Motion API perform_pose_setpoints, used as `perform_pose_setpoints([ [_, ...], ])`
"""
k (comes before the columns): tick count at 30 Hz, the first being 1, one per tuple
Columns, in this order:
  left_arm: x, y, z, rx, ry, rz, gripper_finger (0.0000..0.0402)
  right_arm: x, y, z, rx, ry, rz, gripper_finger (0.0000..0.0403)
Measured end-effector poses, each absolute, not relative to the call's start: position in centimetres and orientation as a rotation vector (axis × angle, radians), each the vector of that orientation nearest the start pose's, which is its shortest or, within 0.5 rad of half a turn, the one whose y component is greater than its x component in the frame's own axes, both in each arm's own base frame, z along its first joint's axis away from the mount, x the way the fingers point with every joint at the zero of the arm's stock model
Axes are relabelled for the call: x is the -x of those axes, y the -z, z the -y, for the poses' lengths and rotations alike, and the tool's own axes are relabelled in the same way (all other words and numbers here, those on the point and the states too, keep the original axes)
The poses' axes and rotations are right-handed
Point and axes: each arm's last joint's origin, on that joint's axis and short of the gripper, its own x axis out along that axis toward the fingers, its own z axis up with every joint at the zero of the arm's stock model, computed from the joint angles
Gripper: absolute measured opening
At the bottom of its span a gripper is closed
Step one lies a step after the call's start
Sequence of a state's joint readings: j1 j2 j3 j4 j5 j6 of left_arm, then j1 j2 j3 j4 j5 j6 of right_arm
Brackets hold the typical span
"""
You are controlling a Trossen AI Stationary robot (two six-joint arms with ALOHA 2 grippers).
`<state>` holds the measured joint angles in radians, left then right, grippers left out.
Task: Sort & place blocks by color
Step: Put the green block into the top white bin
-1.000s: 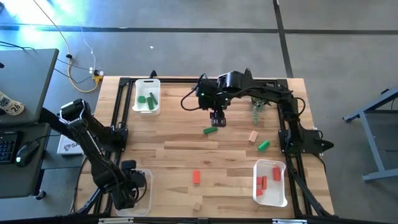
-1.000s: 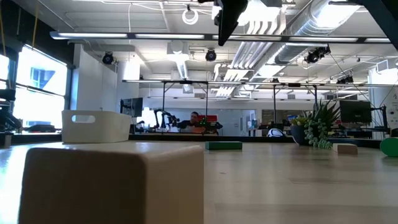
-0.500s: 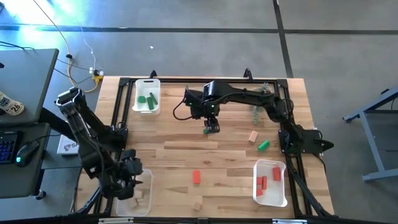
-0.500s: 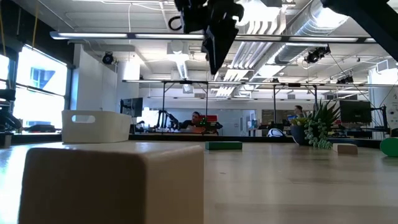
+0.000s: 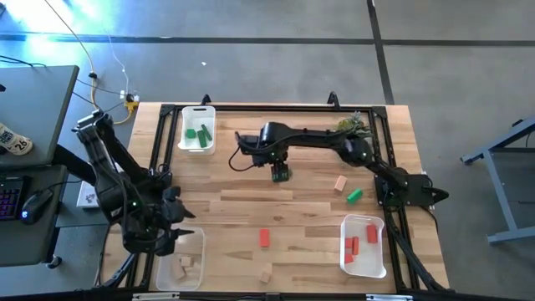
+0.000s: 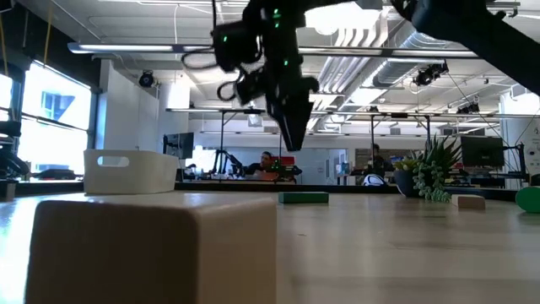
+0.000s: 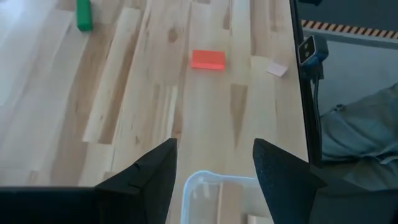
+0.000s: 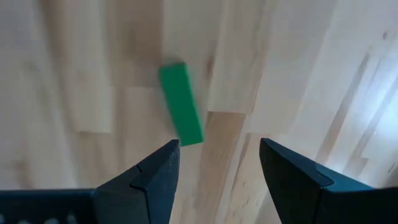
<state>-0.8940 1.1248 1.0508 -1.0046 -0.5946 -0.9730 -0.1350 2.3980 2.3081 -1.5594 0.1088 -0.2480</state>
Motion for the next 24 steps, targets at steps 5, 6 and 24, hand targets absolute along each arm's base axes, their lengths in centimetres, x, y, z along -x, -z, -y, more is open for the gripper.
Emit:
perform_pose_setpoints([
  [5,-13.2,-30.4,13.9,0.167,-0.140,-0.824,0.0196,-45.8,-19.4,6.6,0.198,-0.046,-1.738,0.0209],
  [6,-13.2,-30.4,13.8,0.160,-0.144,-0.829,0.0196,-45.9,-18.9,6.7,0.198,-0.050,-1.749,0.0209],
  [24,-12.8,-30.1,13.2,0.095,-0.193,-0.858,0.0196,-46.4,-15.6,6.3,0.133,-0.133,-1.815,0.0209],
])
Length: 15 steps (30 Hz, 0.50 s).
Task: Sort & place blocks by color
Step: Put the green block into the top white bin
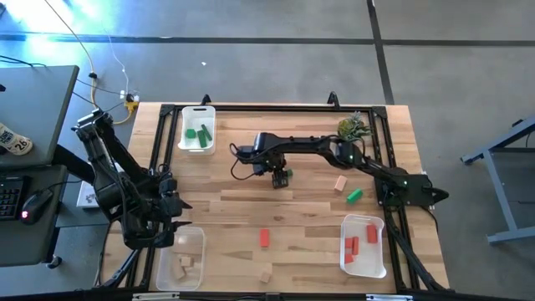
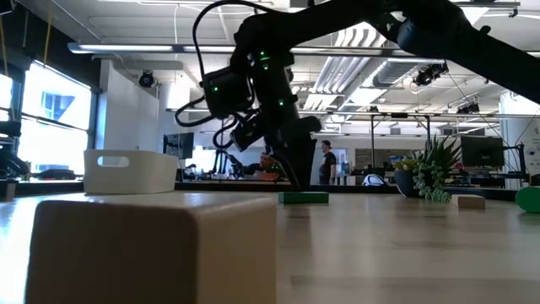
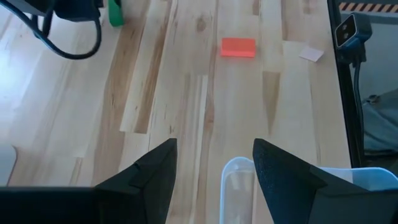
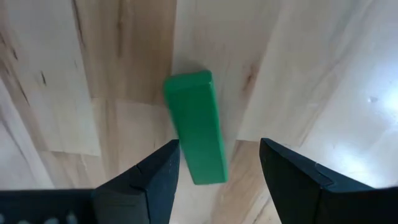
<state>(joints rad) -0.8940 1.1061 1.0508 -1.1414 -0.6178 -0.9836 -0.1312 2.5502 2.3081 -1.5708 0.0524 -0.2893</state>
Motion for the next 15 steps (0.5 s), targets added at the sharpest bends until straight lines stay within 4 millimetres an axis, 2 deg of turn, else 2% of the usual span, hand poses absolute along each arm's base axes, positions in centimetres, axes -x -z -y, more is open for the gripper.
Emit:
perform_pose_setpoints([
  [5,-12.8,-30.1,13.2,0.106,-0.198,-0.857,0.0196,-46.6,-14.8,5.5,0.141,-0.118,-1.835,0.0209],
  [10,-12.8,-30.1,13.2,0.113,-0.201,-0.857,0.0196,-46.7,-13.9,5.3,0.170,-0.024,-1.866,0.0208],
  [15,-12.8,-30.1,13.2,0.113,-0.200,-0.857,0.0196,-46.7,-13.9,5.1,0.157,-0.003,-1.864,0.0170],
])
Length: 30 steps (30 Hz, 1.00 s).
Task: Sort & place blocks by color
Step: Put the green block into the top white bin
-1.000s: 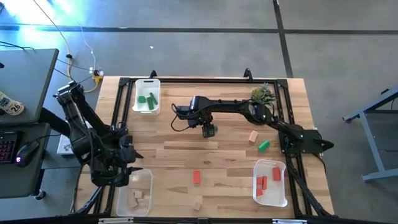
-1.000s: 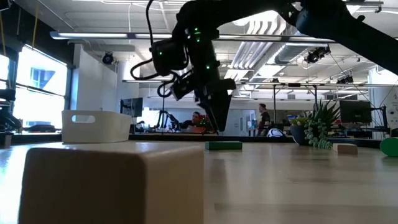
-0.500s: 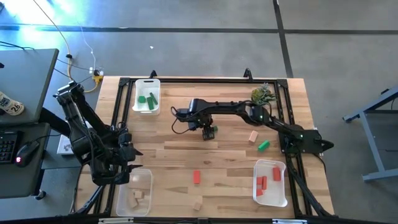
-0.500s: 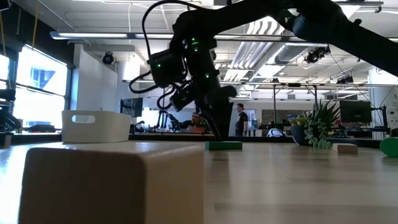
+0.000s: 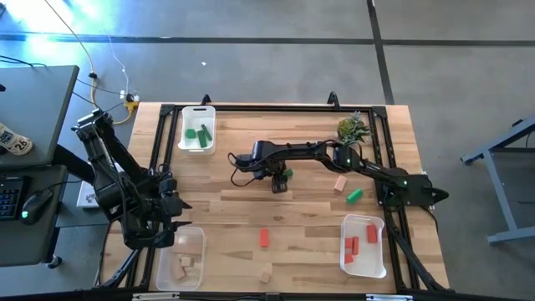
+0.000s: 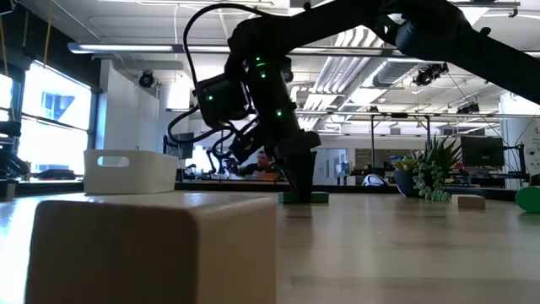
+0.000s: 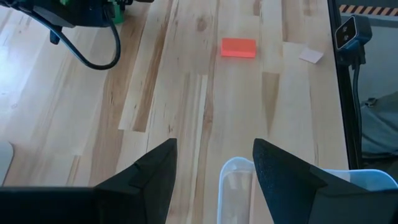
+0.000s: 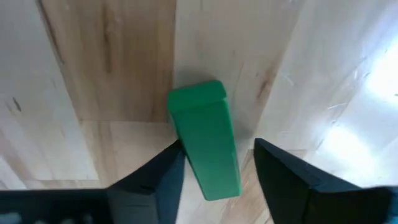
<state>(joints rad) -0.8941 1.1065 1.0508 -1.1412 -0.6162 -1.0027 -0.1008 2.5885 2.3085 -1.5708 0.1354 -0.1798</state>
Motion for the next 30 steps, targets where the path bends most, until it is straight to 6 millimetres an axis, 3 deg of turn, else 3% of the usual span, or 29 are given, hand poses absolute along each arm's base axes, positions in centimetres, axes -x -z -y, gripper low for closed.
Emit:
perform_pose_setpoints([
  [7,-12.8,-30.1,13.2,0.113,-0.200,-0.857,0.0196,-46.8,-13.9,4.6,0.168,0.016,-1.865,0.0064],
  [14,-12.8,-30.1,13.2,0.112,-0.200,-0.857,0.0196,-46.8,-14.9,3.7,0.094,-0.083,-1.827,0.0063],
  [30,-13.2,-30.3,12.8,0.057,-0.263,-0.776,0.0196,-46.1,-23.1,-0.8,0.095,-0.142,-1.556,0.0068],
])
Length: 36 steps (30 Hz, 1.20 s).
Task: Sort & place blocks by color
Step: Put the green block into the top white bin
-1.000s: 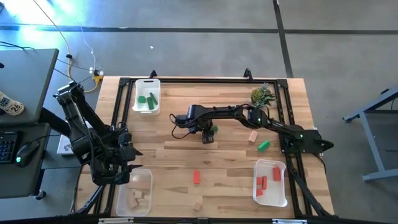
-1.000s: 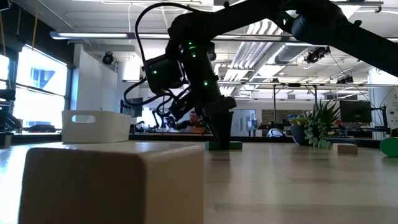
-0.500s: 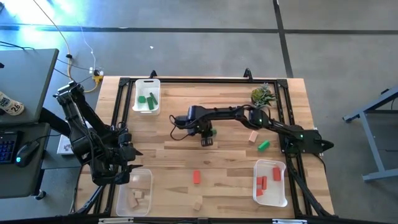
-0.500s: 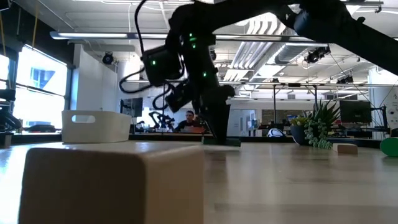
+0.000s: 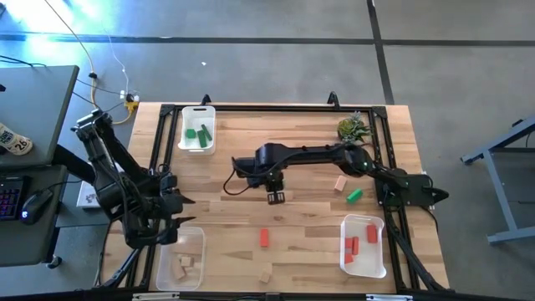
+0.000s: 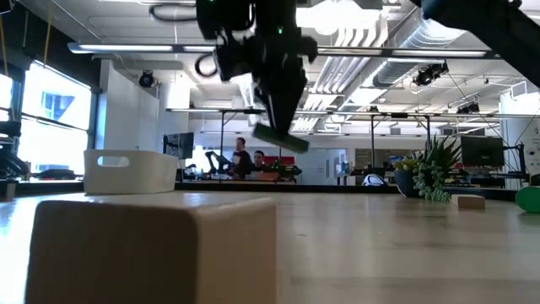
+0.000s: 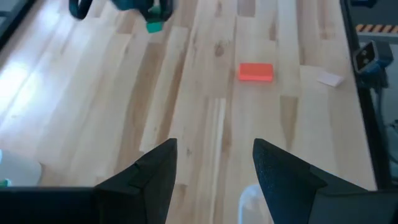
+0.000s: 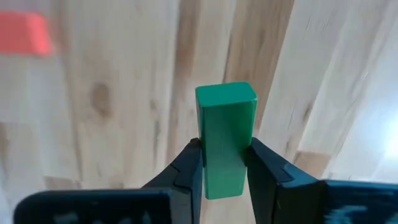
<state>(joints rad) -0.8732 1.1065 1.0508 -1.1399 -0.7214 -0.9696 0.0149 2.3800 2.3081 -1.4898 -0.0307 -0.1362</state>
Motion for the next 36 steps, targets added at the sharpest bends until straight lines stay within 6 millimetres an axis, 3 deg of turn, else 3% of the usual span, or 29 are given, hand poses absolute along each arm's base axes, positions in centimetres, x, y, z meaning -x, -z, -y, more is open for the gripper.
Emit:
perform_pose_setpoints([
  [16,-15.1,-30.4,10.4,0.016,-0.430,-0.723,0.0196,-45.2,-31.4,-3.5,0.142,-0.169,-1.134,0.0070],
  [24,-16.5,-31.1,9.3,-0.077,-0.556,-0.575,0.0196,-45.3,-33.1,-4.7,0.166,-0.191,-1.004,0.0071],
  [36,-18.8,-32.1,8.3,-0.158,-0.529,-0.529,0.0196,-45.2,-34.4,-5.6,0.238,-0.181,-0.917,0.0071],
])
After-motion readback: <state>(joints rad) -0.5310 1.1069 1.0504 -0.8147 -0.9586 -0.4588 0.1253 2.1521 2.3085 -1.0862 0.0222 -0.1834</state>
